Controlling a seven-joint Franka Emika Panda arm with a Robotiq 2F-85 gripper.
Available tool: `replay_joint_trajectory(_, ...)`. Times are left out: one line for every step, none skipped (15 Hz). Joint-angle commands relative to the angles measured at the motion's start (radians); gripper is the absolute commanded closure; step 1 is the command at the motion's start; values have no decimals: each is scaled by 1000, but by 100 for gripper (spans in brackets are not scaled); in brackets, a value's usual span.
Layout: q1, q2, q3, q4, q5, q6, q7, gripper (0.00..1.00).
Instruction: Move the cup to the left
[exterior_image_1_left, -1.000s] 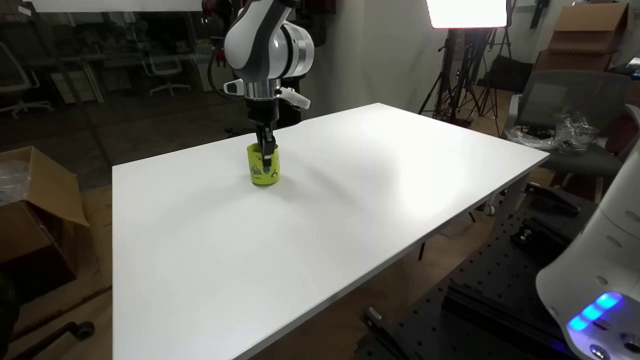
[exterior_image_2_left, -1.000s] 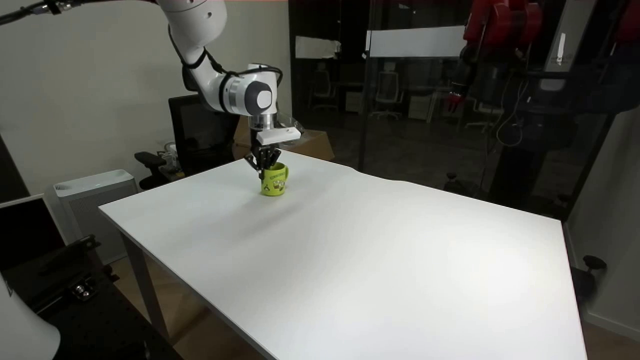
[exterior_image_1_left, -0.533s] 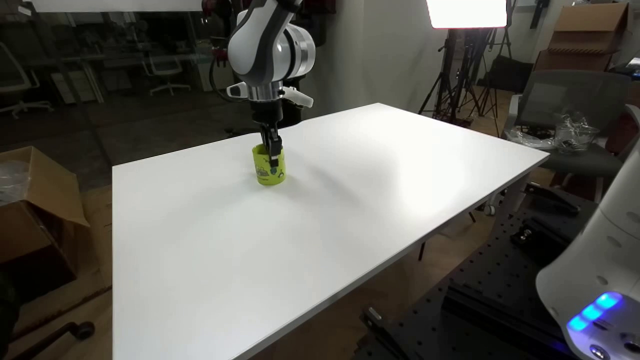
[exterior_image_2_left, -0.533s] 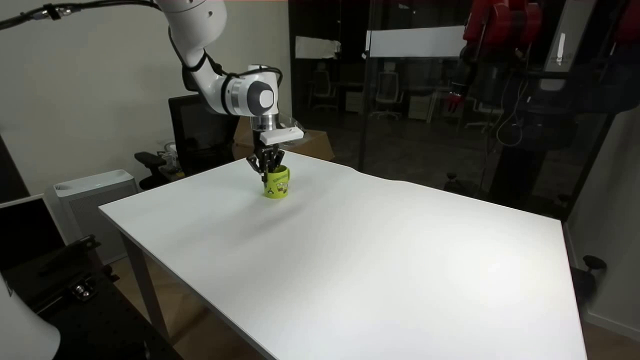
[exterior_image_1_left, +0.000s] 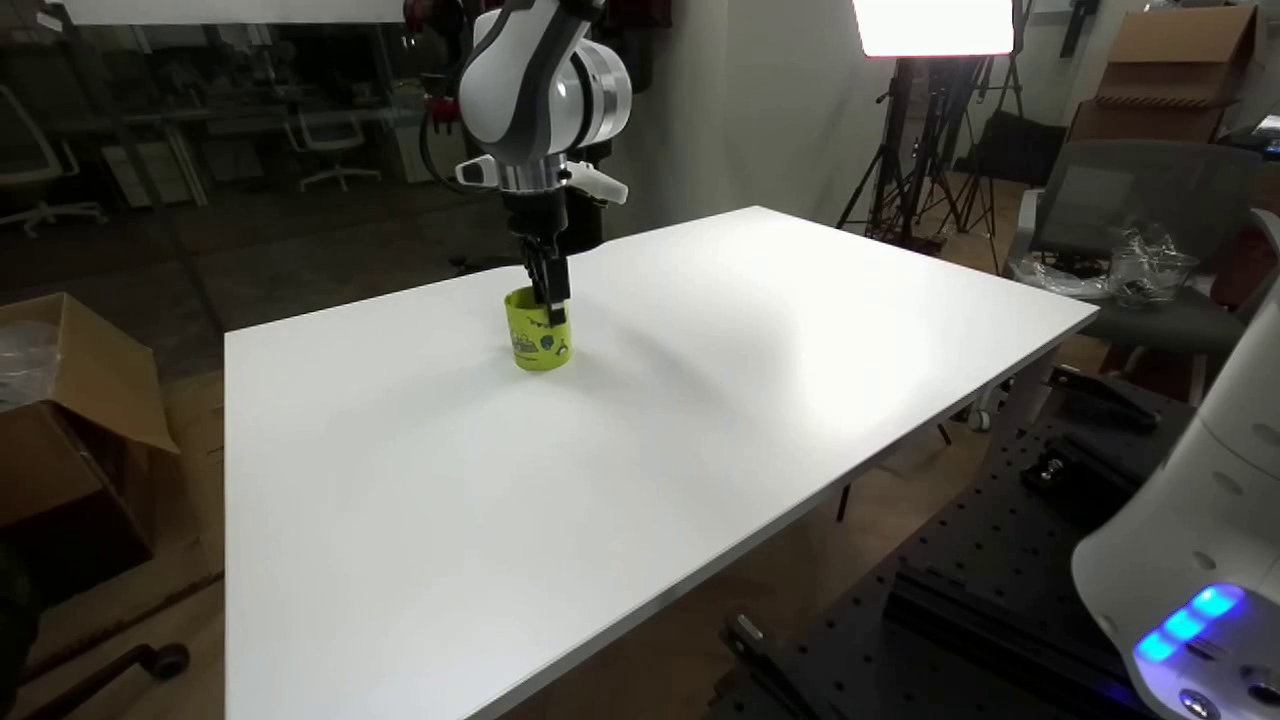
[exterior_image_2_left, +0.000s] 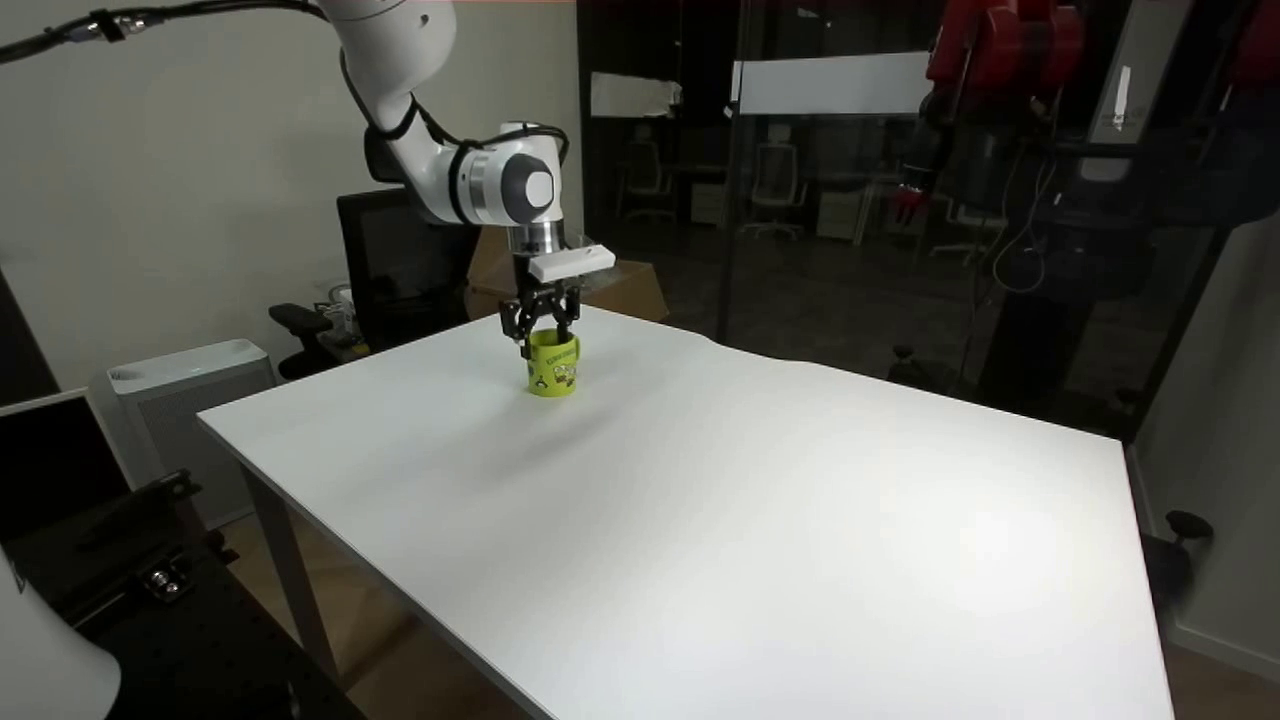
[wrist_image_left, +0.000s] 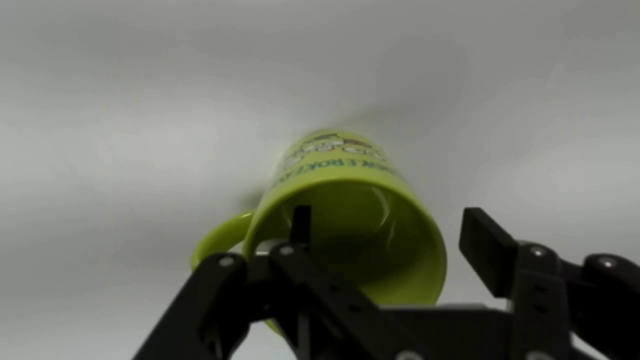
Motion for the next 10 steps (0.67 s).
replay_joint_trajectory(10,-62,-9,-3,-14,-45,26,0)
replay_joint_trajectory(6,-82,-7,-8,-10,-54,23,0)
replay_joint_trajectory(3,-107,-4,-14,-5,-68,20,0)
replay_joint_trajectory(0,-136,-2,-21,3,-84,25,0)
replay_joint_trajectory(-1,-161,-1,-27,8,-107,23,0)
replay_joint_trajectory(-1,-94,-1,2,3,-66,1,0)
replay_joint_trajectory(0,-118,-2,0,4,-86,1,0)
replay_joint_trajectory(1,-136,-2,-2,5,-99,1,0)
replay_joint_trajectory(1,-145,-3,-5,5,-105,1,0)
replay_joint_trajectory(1,-147,-3,-7,5,-105,1,0)
